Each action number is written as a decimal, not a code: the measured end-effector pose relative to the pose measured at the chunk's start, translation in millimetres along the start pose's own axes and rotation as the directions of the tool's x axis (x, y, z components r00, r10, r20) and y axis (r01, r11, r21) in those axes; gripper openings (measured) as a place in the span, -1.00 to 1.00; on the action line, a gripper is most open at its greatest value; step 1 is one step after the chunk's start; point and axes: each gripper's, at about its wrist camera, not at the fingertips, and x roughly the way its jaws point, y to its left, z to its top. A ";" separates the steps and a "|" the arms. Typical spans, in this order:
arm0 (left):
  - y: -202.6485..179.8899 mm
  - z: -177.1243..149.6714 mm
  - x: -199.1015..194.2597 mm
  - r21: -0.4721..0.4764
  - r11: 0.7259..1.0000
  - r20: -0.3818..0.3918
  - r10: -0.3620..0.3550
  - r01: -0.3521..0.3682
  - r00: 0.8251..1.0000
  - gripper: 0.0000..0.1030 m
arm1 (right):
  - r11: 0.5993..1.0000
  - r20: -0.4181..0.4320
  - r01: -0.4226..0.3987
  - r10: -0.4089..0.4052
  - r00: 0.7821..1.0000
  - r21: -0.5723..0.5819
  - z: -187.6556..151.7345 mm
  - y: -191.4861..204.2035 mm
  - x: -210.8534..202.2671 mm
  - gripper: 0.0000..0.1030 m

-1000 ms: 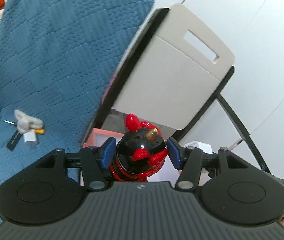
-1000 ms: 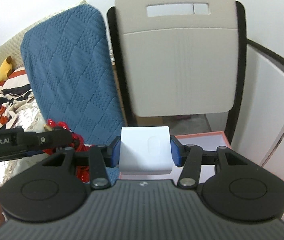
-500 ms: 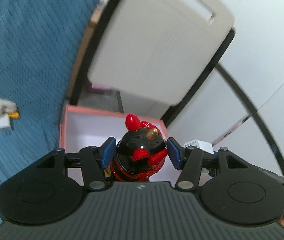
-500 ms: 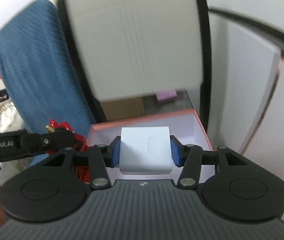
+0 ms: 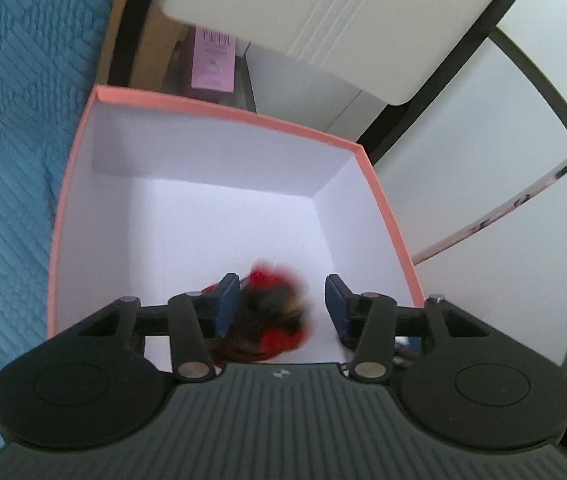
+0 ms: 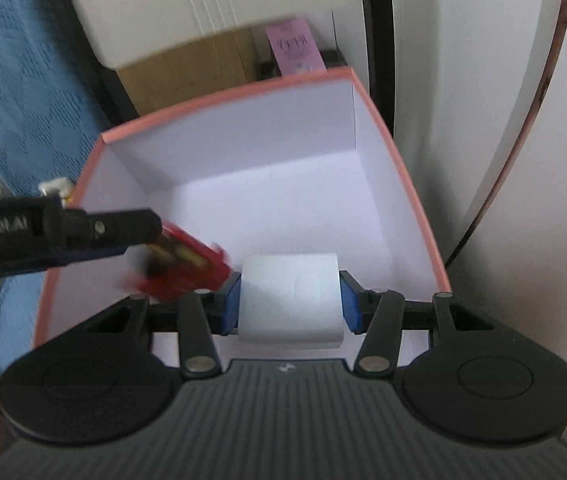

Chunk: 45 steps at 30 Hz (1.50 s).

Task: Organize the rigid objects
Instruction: 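Open the left tool to drop the toy into the box while the right tool releases the charger, then withdraw both open tools from the pink box back over the seat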

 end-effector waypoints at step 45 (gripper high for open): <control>14.4 2.3 -214.8 0.068 0.998 0.268 -0.006 -0.013 0.963 0.06 | 0.993 0.269 -0.099 0.112 0.957 -0.062 21.0 97.3 -148.2 0.22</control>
